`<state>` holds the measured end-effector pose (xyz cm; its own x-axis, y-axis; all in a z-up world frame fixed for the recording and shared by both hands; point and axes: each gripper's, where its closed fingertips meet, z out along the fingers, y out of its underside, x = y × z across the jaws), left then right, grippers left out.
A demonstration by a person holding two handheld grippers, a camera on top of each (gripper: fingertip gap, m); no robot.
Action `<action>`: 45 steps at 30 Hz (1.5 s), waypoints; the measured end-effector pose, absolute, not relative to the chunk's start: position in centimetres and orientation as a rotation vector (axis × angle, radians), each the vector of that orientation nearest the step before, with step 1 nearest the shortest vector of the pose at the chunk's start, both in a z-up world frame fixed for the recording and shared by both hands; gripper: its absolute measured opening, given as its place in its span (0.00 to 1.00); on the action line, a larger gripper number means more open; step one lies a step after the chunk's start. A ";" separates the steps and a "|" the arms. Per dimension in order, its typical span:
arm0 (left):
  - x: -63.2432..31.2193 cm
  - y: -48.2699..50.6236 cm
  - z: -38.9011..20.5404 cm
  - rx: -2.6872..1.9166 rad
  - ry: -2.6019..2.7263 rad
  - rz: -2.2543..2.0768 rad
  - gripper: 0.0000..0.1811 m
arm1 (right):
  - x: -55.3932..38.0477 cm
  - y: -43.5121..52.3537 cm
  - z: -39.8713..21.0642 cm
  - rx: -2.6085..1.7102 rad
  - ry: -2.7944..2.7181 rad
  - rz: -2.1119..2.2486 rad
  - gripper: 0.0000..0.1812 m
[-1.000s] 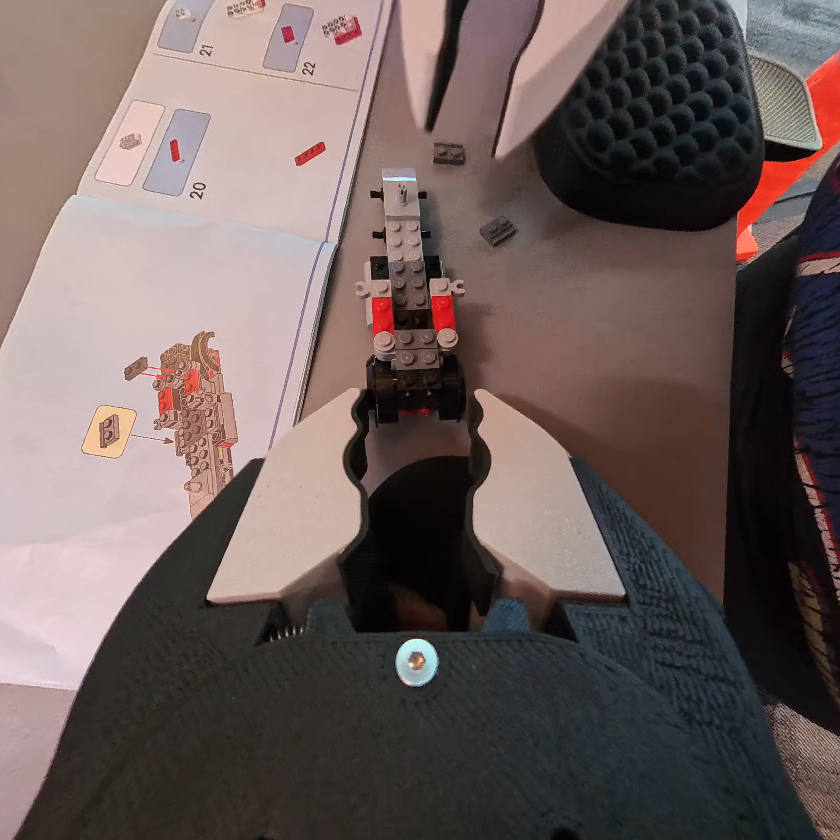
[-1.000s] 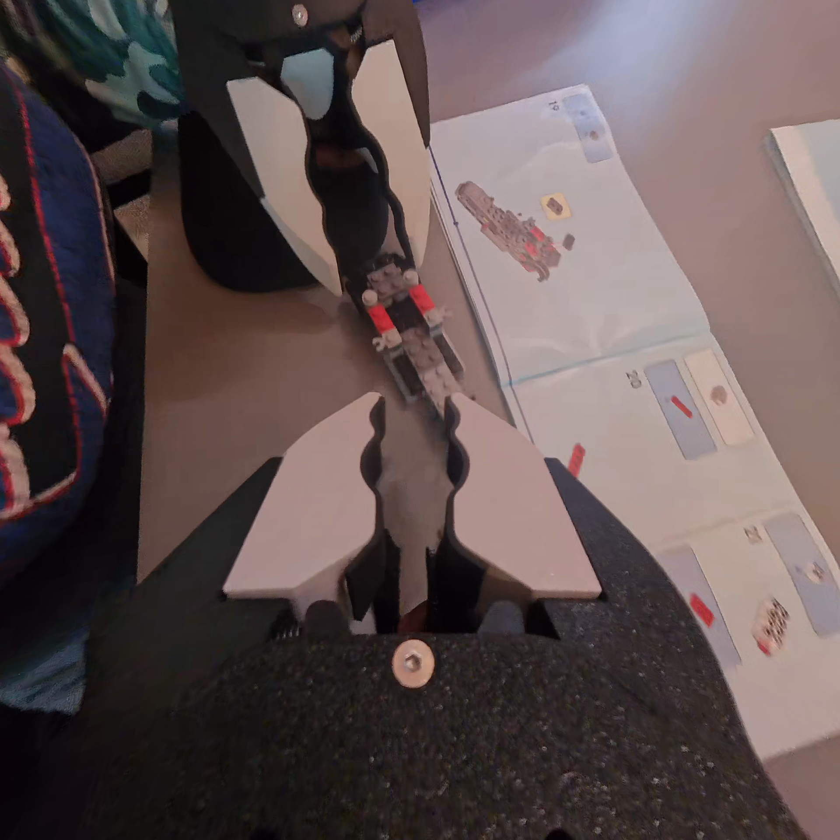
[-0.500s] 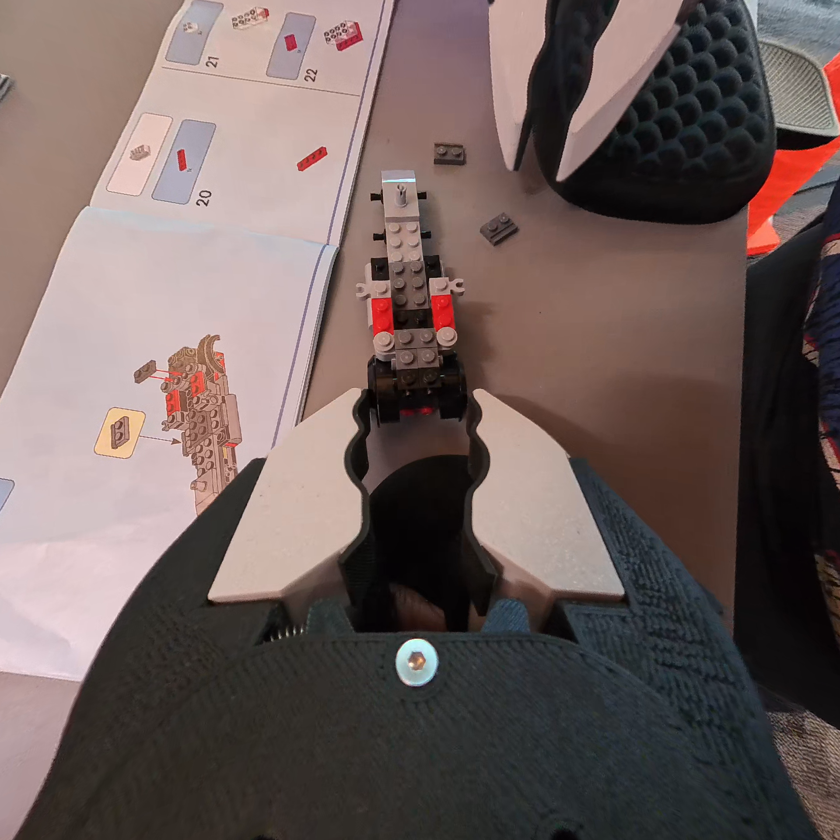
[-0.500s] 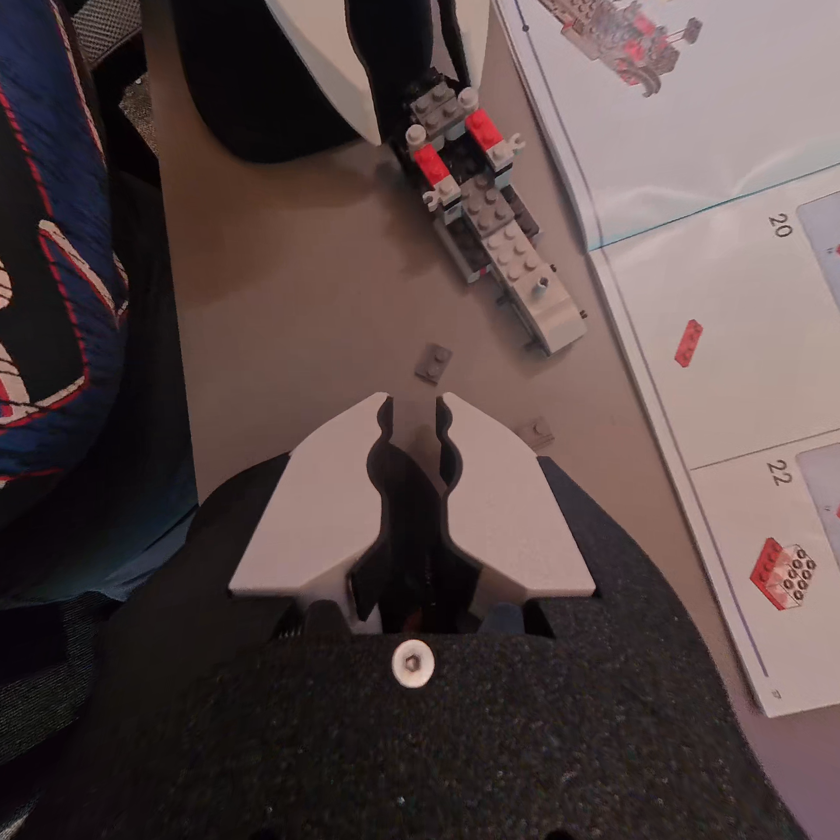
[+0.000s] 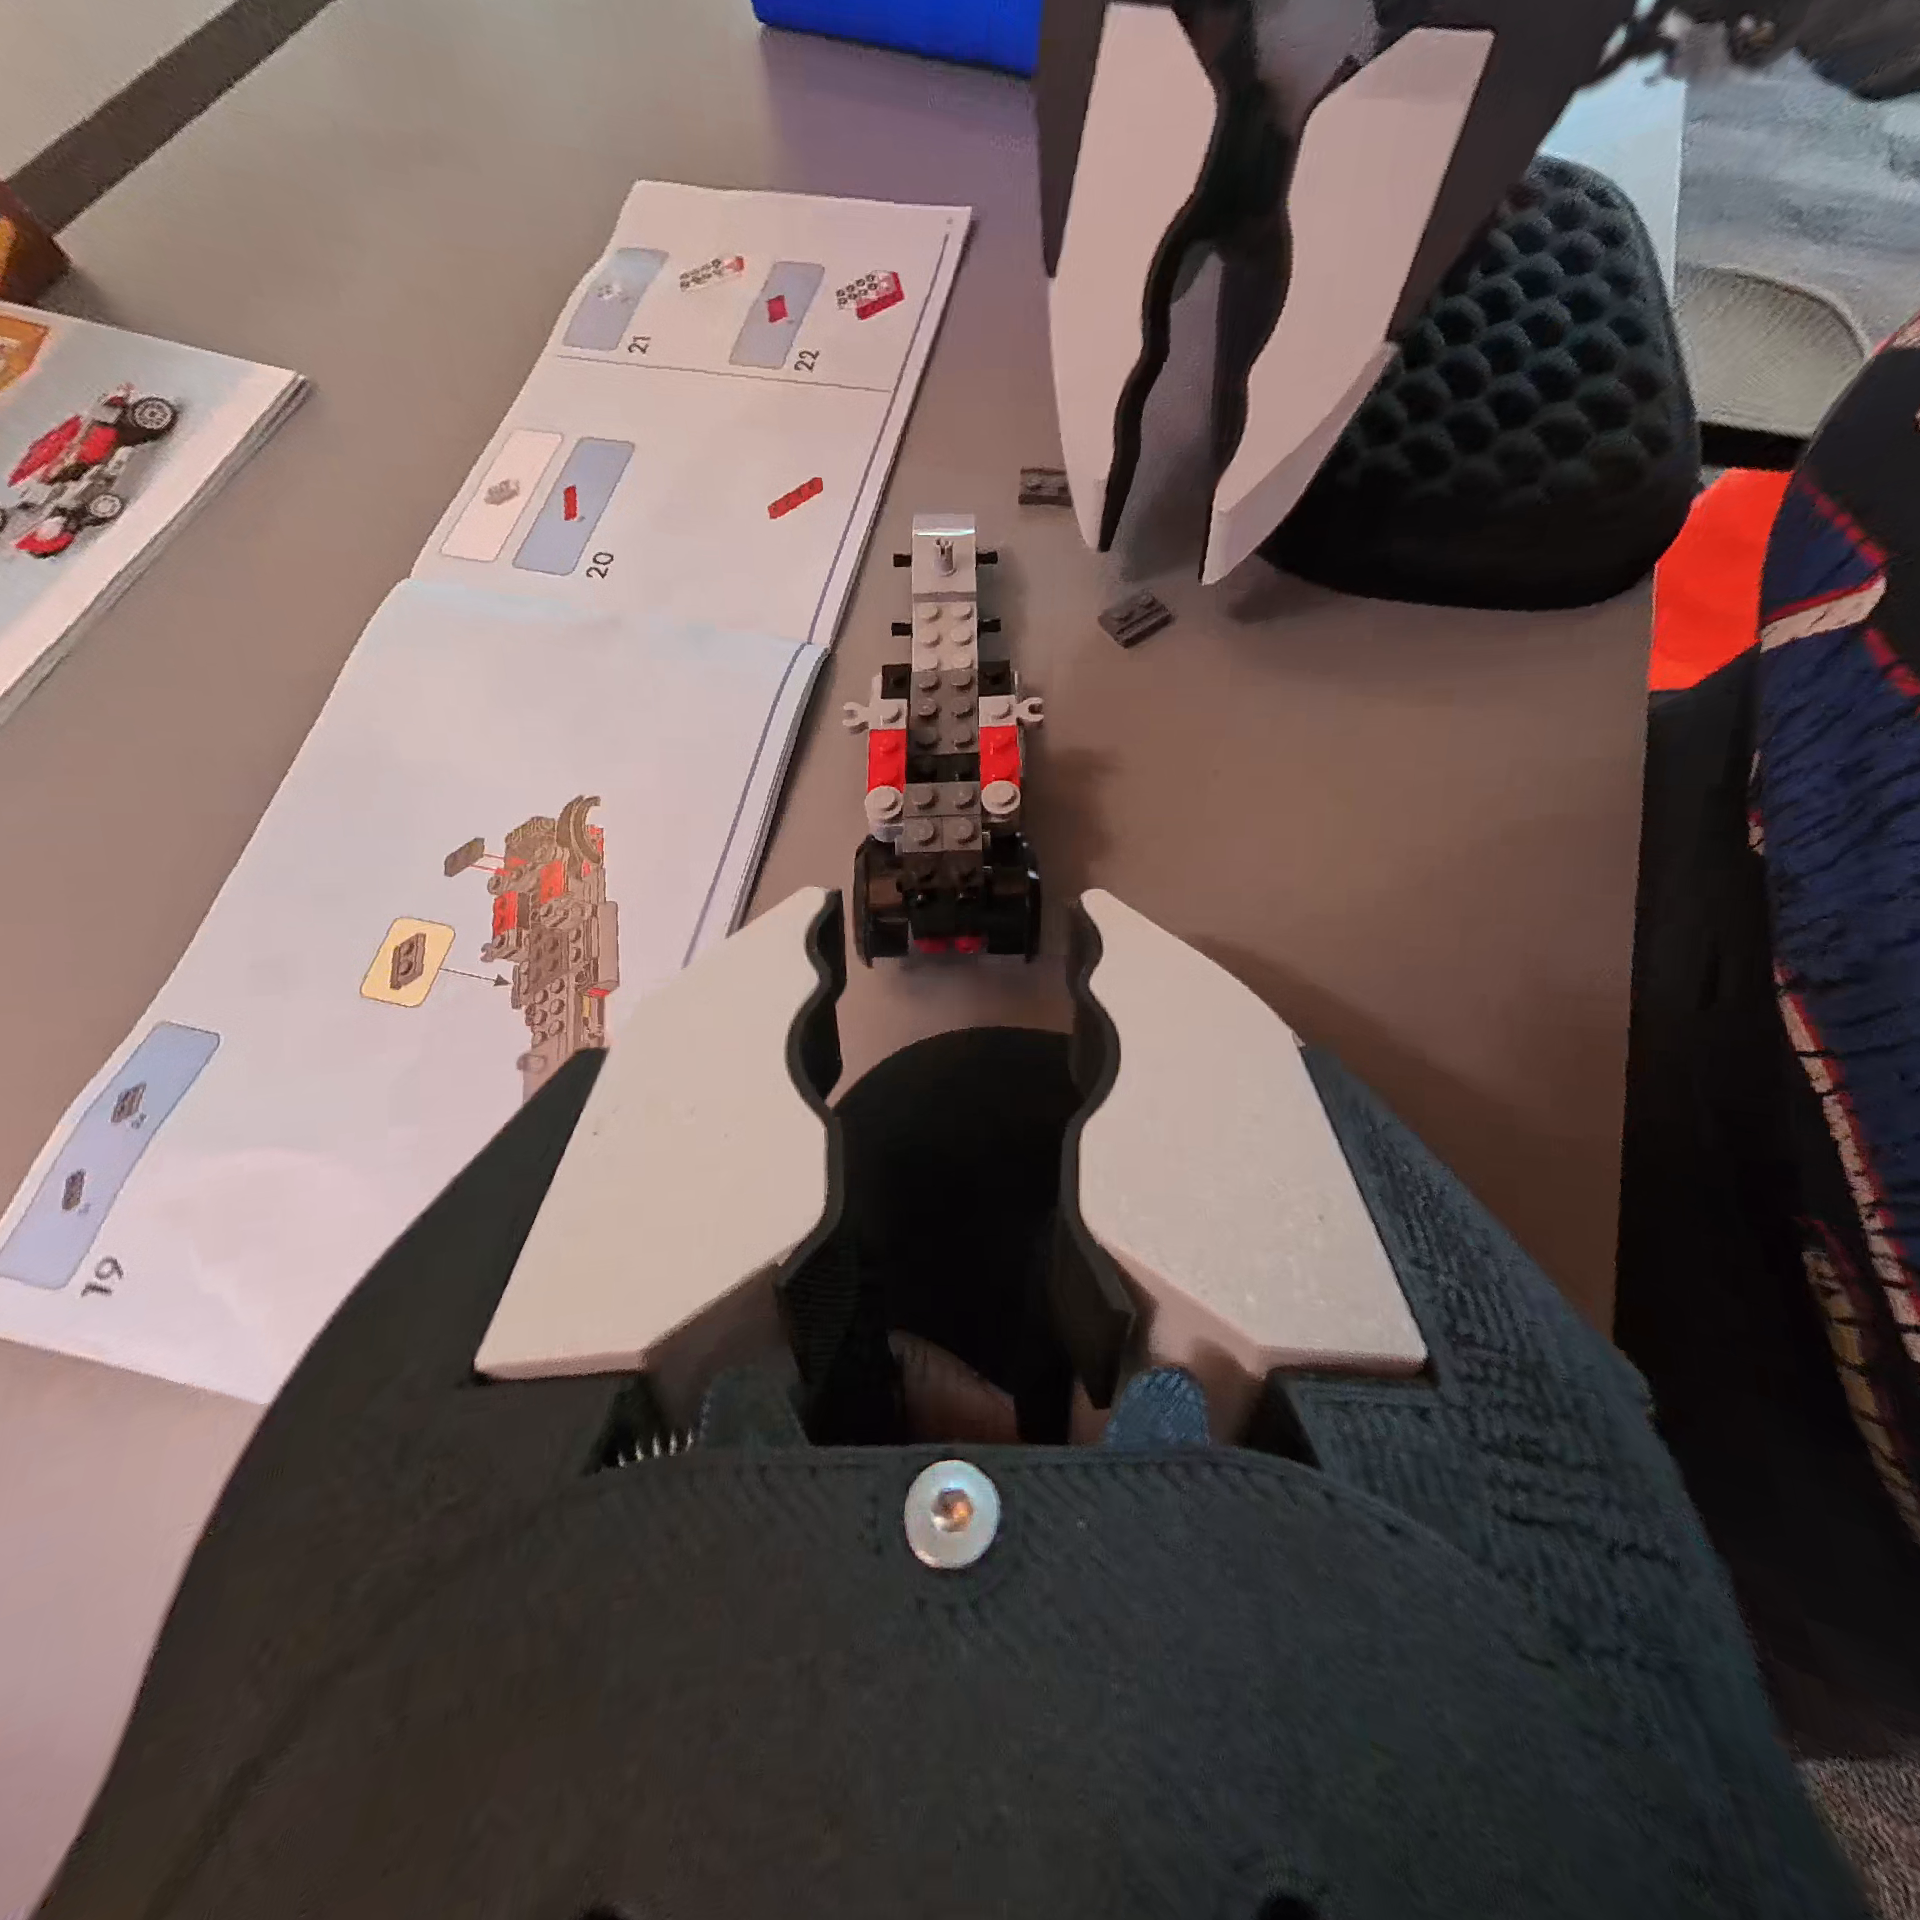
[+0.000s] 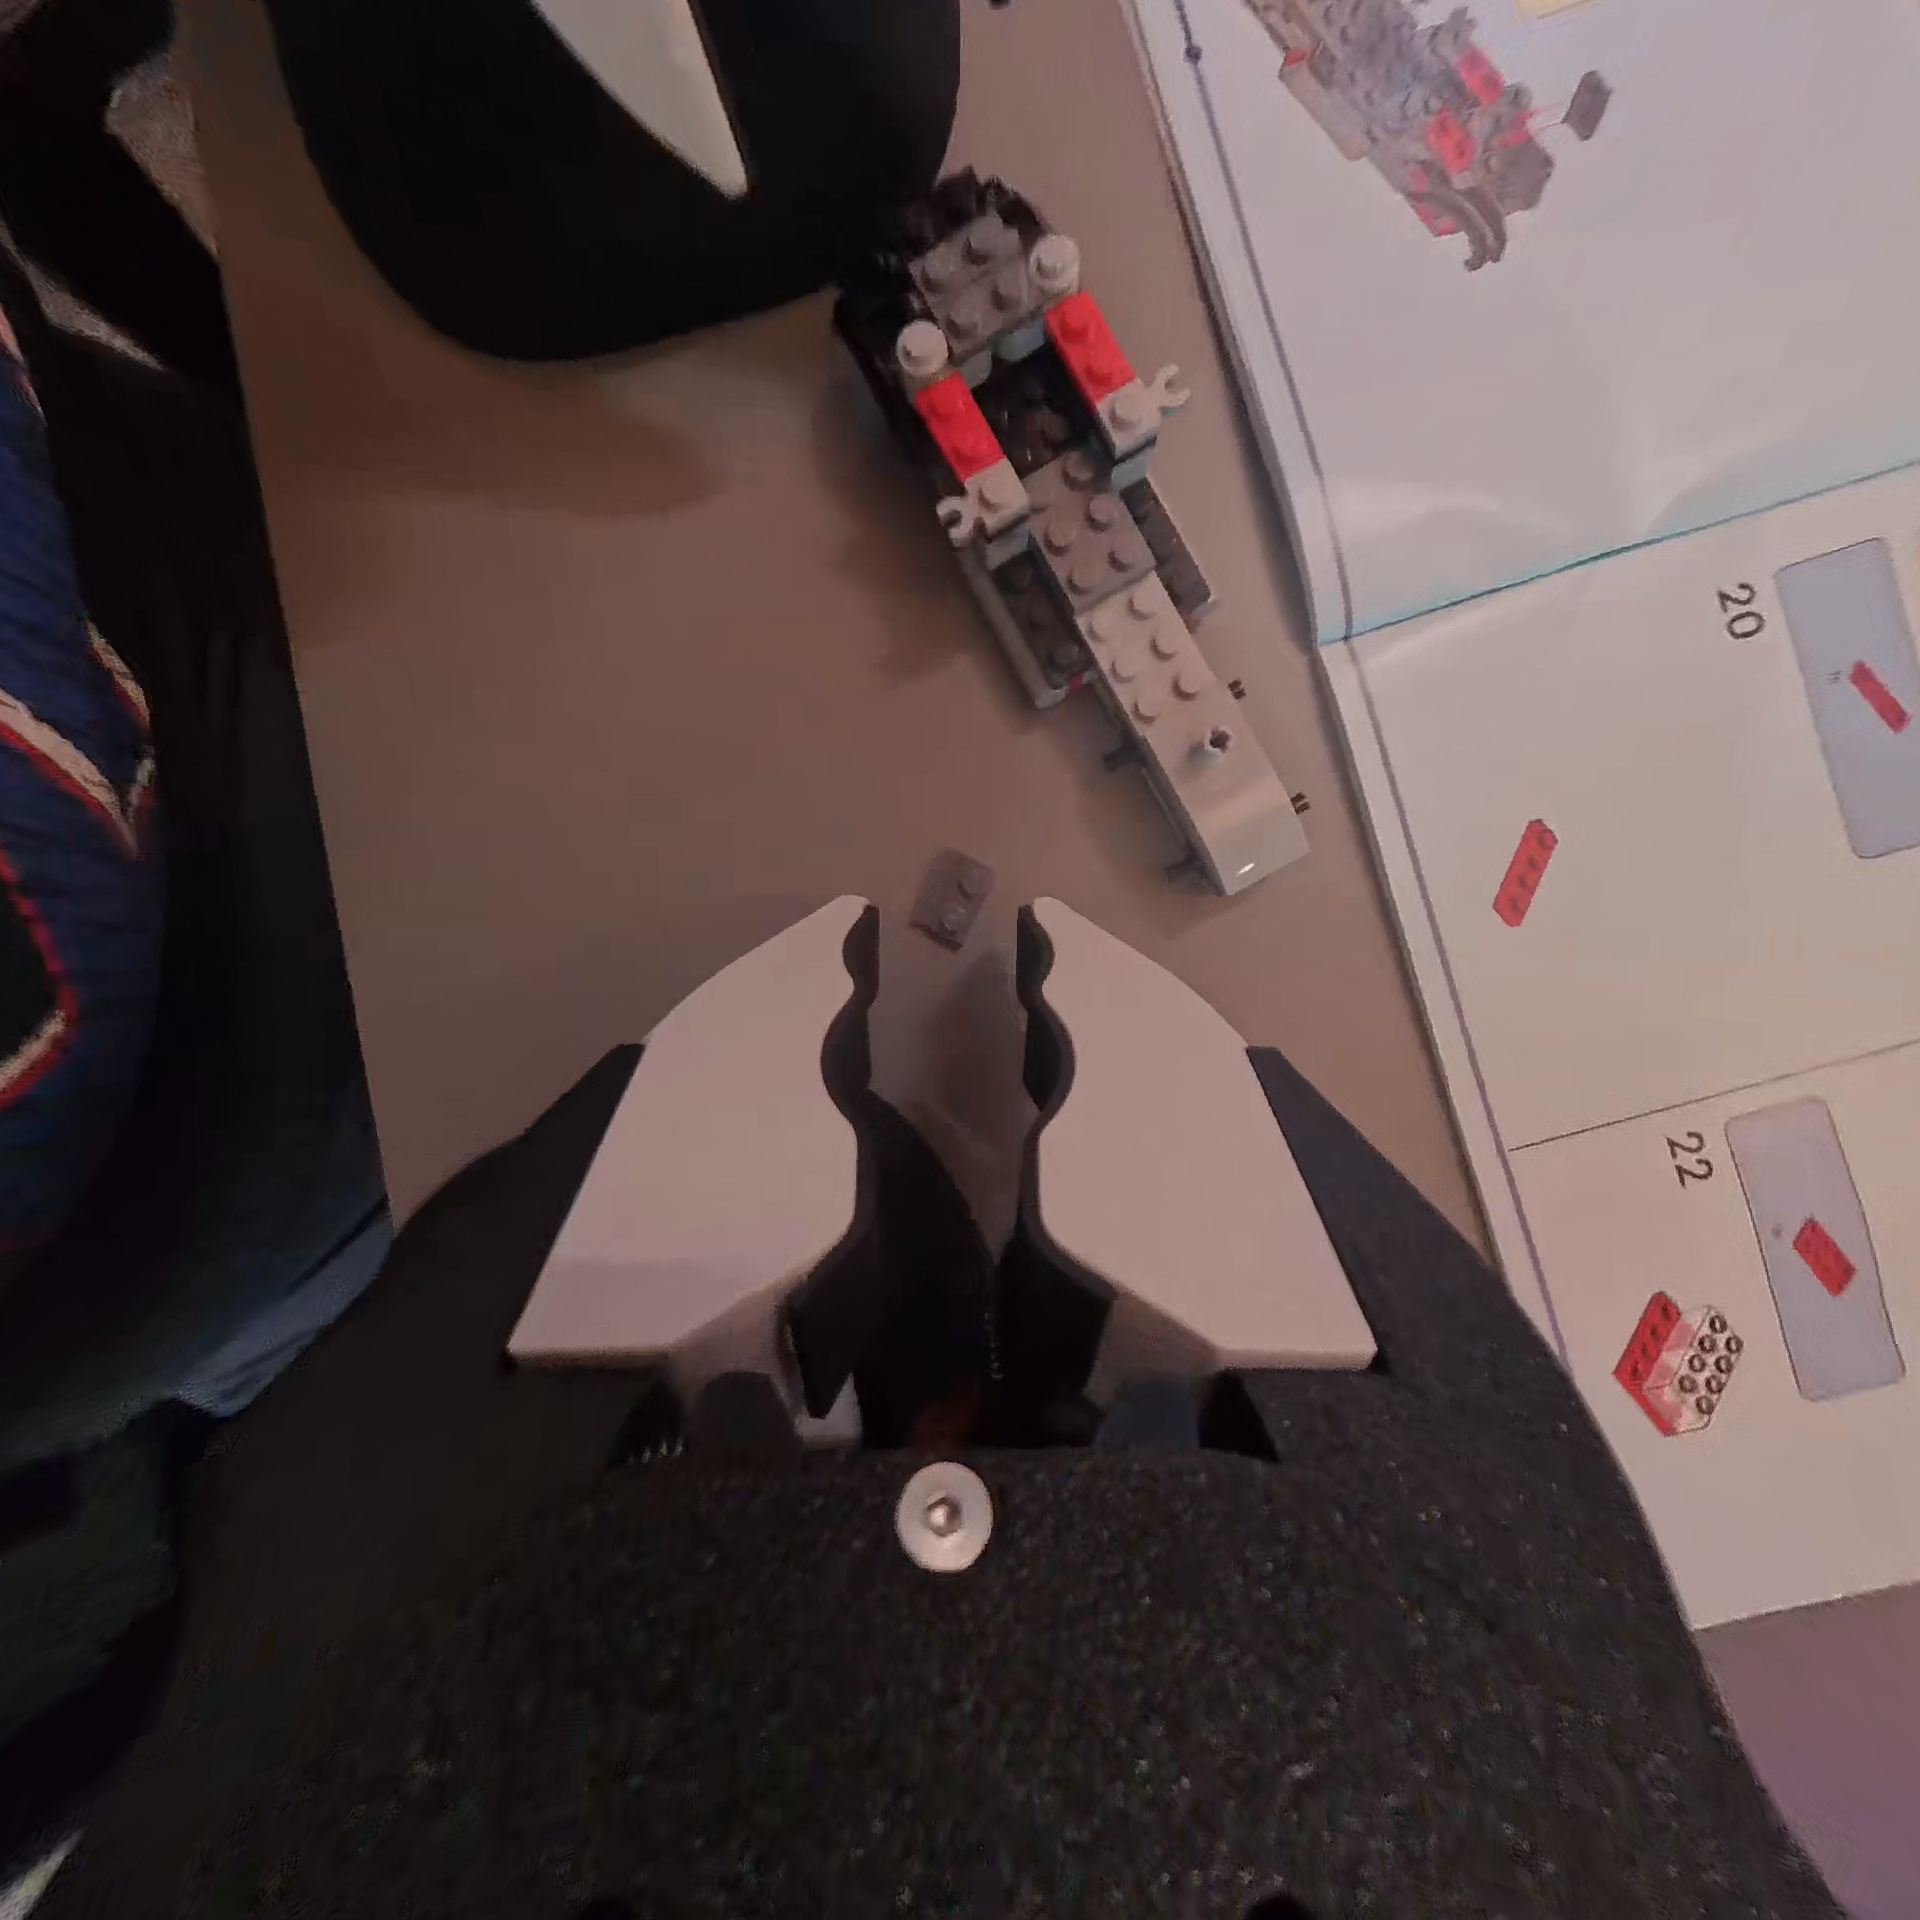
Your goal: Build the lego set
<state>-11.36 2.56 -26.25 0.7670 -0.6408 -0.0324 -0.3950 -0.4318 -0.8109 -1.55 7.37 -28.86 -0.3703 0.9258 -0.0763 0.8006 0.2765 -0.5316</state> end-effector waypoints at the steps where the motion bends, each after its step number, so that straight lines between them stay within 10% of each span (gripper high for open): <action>1: -11.3 2.4 -26.1 -2.068 0.759 -0.355 0.23 | -1.7 7.2 -28.7 -1.602 -2.256 0.731 0.13; 12: -8.9 1.5 -24.1 -2.006 0.724 -0.437 0.22 | -1.7 6.2 -30.3 -1.275 -2.385 0.657 0.02; 22: -7.7 0.1 -25.2 -2.040 0.695 -0.406 0.22 | -3.7 5.4 -29.4 -1.680 -2.060 0.834 0.21; 28: -6.8 0.6 -24.4 -2.017 0.602 -0.499 0.22 | -3.8 5.4 -30.1 -1.616 -2.130 0.784 0.09; 45: -4.0 2.5 -20.7 -1.869 0.094 -1.313 0.07 | -5.0 2.1 -21.0 -0.262 -2.443 0.652 0.09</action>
